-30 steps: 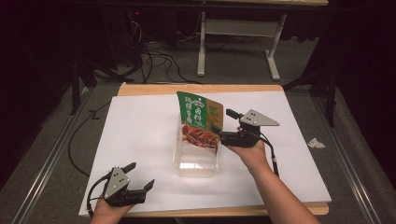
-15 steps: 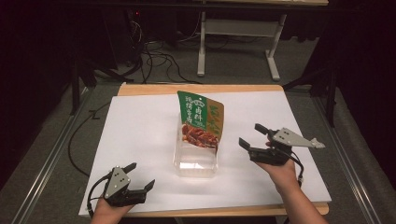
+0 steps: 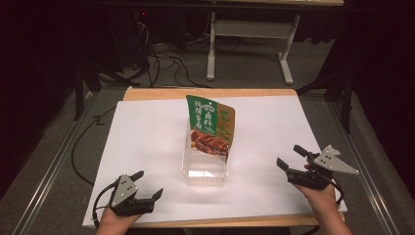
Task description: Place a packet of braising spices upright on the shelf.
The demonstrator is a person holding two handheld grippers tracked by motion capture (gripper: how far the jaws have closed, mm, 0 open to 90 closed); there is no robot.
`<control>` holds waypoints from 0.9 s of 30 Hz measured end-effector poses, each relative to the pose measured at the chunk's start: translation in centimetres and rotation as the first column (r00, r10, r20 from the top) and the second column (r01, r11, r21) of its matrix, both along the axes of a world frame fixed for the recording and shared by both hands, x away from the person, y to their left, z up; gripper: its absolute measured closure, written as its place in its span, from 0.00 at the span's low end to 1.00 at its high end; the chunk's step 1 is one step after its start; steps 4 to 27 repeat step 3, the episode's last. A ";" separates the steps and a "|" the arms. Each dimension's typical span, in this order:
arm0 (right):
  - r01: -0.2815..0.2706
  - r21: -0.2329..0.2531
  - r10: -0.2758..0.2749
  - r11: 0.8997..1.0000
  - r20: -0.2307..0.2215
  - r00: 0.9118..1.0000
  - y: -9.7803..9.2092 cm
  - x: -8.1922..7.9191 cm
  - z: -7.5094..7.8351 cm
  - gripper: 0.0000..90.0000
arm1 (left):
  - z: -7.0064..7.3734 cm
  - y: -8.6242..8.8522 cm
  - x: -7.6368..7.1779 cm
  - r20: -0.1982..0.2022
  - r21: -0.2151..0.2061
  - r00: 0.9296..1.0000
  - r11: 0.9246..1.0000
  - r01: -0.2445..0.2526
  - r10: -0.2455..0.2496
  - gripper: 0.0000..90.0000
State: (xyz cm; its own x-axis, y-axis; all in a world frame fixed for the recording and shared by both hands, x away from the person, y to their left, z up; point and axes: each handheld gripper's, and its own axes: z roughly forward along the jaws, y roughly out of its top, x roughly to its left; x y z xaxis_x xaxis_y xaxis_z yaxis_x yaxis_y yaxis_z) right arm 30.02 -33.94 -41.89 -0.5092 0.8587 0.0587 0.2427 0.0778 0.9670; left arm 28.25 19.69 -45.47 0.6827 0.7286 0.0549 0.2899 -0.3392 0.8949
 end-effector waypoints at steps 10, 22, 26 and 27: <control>0.008 0.009 -0.008 1.000 -0.004 1.000 -0.2 0.1 -0.1 0.20 | 0.0 0.0 0.0 0.000 0.001 1.000 1.000 0.001 -0.001 0.16; 0.008 0.009 -0.008 1.000 -0.004 1.000 -0.2 0.1 -0.1 0.20 | 0.0 0.0 0.0 0.000 0.001 1.000 1.000 0.001 -0.001 0.16; 0.008 0.009 -0.008 1.000 -0.004 1.000 -0.2 0.1 -0.1 0.20 | 0.0 0.0 0.0 0.000 0.001 1.000 1.000 0.001 -0.001 0.16; 0.008 0.009 -0.008 1.000 -0.004 1.000 -0.2 0.1 -0.1 0.20 | 0.0 0.0 0.0 0.000 0.001 1.000 1.000 0.001 -0.001 0.16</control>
